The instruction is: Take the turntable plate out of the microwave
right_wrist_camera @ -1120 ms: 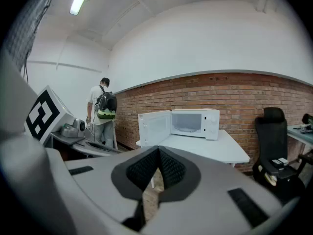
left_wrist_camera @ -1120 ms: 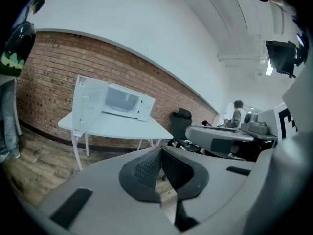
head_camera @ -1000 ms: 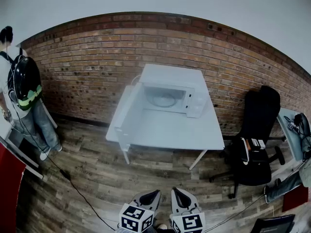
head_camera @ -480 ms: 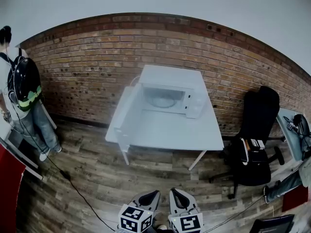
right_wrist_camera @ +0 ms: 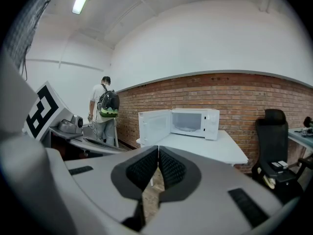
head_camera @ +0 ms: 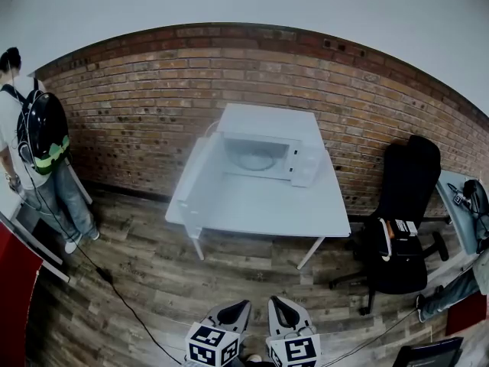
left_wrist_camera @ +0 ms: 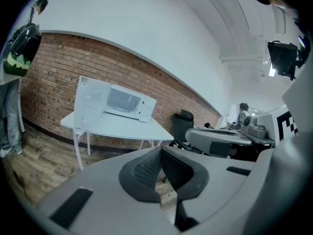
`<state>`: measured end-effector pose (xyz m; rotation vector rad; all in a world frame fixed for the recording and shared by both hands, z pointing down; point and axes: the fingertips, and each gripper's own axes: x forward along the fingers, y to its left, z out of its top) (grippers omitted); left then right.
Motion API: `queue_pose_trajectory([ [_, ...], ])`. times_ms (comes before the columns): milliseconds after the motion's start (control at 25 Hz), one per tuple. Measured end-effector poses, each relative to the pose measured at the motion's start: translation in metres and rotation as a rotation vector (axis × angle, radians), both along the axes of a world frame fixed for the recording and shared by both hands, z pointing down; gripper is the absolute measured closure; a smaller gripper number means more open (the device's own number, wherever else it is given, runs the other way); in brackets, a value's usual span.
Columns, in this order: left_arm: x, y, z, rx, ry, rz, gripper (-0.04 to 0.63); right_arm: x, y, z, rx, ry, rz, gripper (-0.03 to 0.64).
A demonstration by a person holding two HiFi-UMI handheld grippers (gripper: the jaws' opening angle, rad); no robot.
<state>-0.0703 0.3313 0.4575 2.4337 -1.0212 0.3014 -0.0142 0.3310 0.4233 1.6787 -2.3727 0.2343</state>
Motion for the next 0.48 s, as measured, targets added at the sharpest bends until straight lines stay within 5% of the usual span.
queue_pose_trajectory([
  [480,0.027,0.012,-0.004,0.016,-0.001,-0.036,0.586,0.028,0.015,-0.002,0.01,-0.01,-0.025,0.598],
])
